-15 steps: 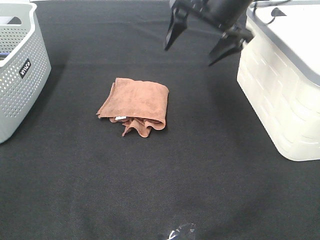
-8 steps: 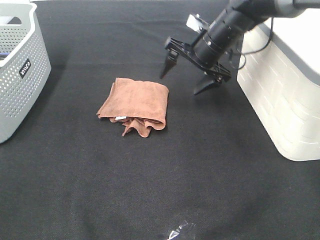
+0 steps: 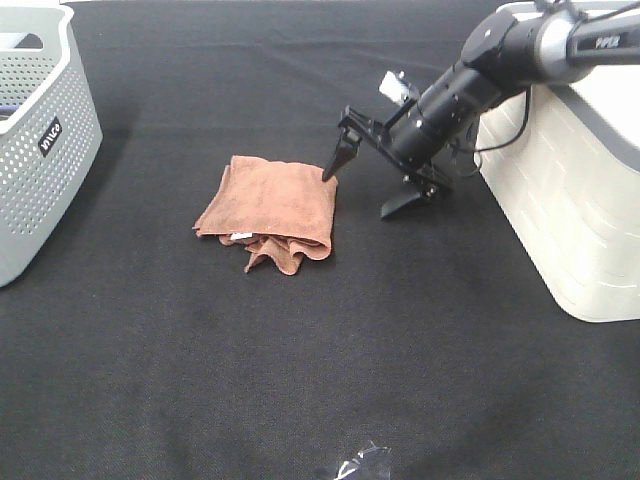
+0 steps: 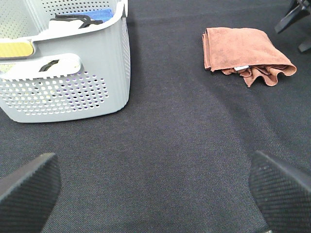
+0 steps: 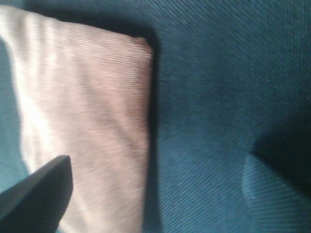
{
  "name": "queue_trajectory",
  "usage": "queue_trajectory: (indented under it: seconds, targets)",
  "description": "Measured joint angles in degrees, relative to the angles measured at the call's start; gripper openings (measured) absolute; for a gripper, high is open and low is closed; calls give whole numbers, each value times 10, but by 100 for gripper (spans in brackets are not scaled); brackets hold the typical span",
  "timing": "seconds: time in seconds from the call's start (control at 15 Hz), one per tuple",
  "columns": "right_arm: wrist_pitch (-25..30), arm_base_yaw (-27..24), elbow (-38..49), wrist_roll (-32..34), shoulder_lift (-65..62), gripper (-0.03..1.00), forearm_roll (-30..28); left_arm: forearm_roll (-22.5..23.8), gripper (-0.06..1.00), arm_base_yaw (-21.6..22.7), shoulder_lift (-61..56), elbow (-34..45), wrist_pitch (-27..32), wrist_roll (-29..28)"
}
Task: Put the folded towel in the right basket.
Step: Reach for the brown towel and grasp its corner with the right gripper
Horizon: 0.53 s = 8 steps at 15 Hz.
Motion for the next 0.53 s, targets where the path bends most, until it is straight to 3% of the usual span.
queue_trajectory:
  seconds: [0.33,0.53]
  targets:
    - [1,1,-8,-3,19,90,23,0,98,0,0,0,-1,0]
    - [-18,32,-15,-3,30,90,36,0,98,0,0,0,-1,0]
